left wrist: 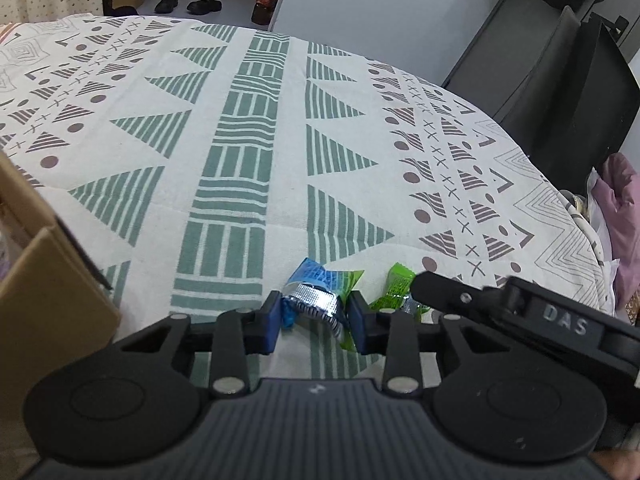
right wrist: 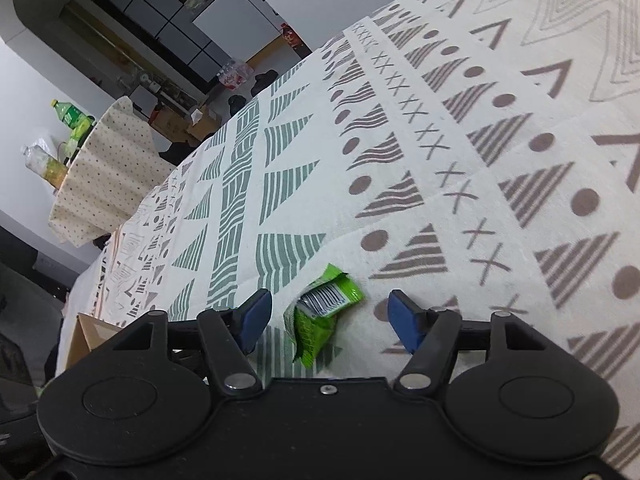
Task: Organize snacks
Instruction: 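Grasp the blue candy with the left gripper while the right gripper grasps the green candy, then carry the blue and green candies over the cardboard box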
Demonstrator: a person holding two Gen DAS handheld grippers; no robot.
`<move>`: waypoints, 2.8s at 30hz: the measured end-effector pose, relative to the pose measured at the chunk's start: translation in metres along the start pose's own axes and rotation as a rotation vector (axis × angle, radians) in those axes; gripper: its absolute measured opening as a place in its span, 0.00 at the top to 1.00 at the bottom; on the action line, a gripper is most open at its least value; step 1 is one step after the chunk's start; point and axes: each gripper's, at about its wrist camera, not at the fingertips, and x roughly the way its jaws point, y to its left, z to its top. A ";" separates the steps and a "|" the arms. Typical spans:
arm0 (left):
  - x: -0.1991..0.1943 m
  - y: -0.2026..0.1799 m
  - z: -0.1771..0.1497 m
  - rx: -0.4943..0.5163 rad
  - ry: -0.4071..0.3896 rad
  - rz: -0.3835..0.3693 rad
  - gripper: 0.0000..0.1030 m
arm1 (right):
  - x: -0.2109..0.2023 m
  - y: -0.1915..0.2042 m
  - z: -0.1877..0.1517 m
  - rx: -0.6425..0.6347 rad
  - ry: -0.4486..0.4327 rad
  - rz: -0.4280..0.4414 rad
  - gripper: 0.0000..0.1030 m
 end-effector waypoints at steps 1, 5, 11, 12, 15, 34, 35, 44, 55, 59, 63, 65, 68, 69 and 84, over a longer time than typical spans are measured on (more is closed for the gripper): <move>-0.001 0.001 0.000 -0.002 -0.001 0.001 0.67 | 0.001 0.002 0.000 -0.011 0.000 -0.008 0.37; 0.000 0.008 -0.003 -0.015 0.012 0.018 0.67 | 0.006 0.011 -0.005 -0.081 0.012 -0.042 0.40; -0.005 0.012 -0.007 -0.012 0.016 0.044 0.67 | 0.003 0.008 -0.006 -0.085 0.030 -0.032 0.77; -0.007 0.012 -0.008 -0.015 0.015 0.047 0.67 | 0.001 0.010 -0.007 -0.101 0.026 -0.040 0.78; -0.015 0.011 -0.009 -0.008 0.009 0.053 0.67 | -0.005 0.013 -0.010 -0.117 0.022 -0.041 0.79; -0.091 -0.001 -0.027 0.015 -0.040 0.056 0.67 | -0.089 0.029 -0.026 -0.095 -0.120 -0.030 0.80; -0.096 -0.002 -0.027 0.018 -0.044 0.056 0.67 | -0.095 0.031 -0.027 -0.096 -0.132 -0.028 0.80; -0.145 -0.003 -0.033 0.014 -0.079 0.039 0.67 | -0.144 0.060 -0.040 -0.165 -0.216 -0.036 0.80; -0.195 0.006 -0.034 0.007 -0.115 0.019 0.67 | -0.178 0.094 -0.058 -0.145 -0.276 0.016 0.80; -0.210 0.013 -0.033 0.002 -0.137 0.012 0.67 | -0.182 0.103 -0.065 -0.134 -0.281 0.026 0.80; -0.219 0.021 -0.033 -0.012 -0.147 0.012 0.67 | -0.185 0.116 -0.070 -0.135 -0.287 0.034 0.80; -0.224 0.026 -0.033 -0.016 -0.153 0.012 0.67 | -0.185 0.123 -0.071 -0.145 -0.287 0.036 0.79; -0.231 0.033 -0.032 -0.021 -0.155 0.012 0.67 | -0.184 0.133 -0.073 -0.151 -0.290 0.041 0.79; -0.232 0.037 -0.031 -0.026 -0.155 0.008 0.67 | -0.183 0.136 -0.073 -0.151 -0.290 0.043 0.79; -0.250 0.097 -0.004 -0.099 -0.177 0.000 0.67 | -0.149 0.188 -0.080 -0.194 -0.236 0.076 0.80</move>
